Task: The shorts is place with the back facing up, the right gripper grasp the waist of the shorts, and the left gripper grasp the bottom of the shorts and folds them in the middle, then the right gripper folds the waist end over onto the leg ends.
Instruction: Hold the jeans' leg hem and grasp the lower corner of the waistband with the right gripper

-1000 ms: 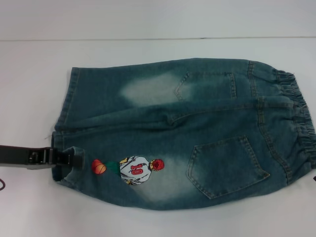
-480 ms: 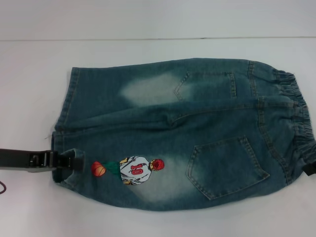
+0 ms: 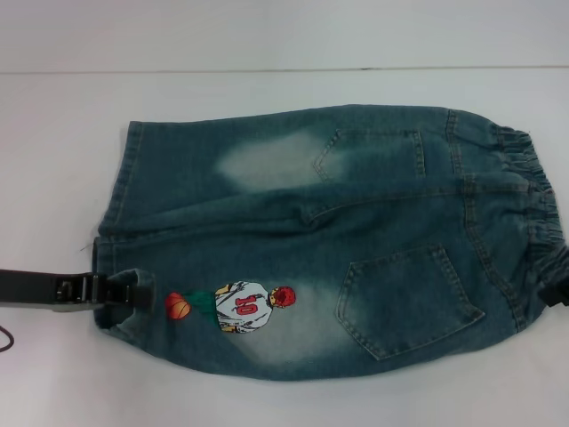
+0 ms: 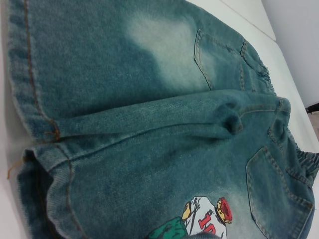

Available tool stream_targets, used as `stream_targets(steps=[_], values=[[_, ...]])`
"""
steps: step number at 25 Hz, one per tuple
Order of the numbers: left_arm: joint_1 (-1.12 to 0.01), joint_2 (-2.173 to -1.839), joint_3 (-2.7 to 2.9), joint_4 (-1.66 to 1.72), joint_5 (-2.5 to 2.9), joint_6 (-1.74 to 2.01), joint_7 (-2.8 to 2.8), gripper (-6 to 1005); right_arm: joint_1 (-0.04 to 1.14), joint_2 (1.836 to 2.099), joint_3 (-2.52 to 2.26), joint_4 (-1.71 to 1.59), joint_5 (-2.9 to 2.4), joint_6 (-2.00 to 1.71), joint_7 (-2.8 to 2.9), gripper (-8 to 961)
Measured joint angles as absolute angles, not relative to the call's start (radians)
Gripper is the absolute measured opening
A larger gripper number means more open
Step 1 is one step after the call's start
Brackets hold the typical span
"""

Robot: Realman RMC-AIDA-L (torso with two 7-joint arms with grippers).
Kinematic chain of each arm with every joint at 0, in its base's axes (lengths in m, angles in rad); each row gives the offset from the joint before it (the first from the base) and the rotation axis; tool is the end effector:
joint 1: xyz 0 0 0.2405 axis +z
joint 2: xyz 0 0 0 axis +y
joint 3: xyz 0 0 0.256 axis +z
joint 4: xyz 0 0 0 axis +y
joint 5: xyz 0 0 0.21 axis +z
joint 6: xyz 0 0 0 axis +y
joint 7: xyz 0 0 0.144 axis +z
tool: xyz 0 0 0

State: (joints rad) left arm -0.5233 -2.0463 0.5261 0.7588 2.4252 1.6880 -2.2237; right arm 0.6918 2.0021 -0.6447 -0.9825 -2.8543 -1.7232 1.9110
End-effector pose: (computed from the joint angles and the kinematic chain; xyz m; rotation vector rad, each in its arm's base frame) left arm -0.3080 0.3031 0.0252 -2.4147 -1.8391 -0.3650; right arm 0.2930 0.3476 0.0790 -2.6768 1.0411 -0.4753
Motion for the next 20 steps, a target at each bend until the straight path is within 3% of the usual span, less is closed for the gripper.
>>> stream_targets(steps=[16, 20], values=[[-0.524, -2.045, 0.526, 0.759, 2.425, 1.681, -2.223, 20, 0.689, 2.011, -0.66, -0.983, -2.845, -1.738, 1.878, 862], [-0.526, -2.045, 0.526, 0.759, 2.425, 1.68, -2.223, 20, 0.688, 2.011, -0.66, -0.983, -2.847, -1.737, 1.877, 655]])
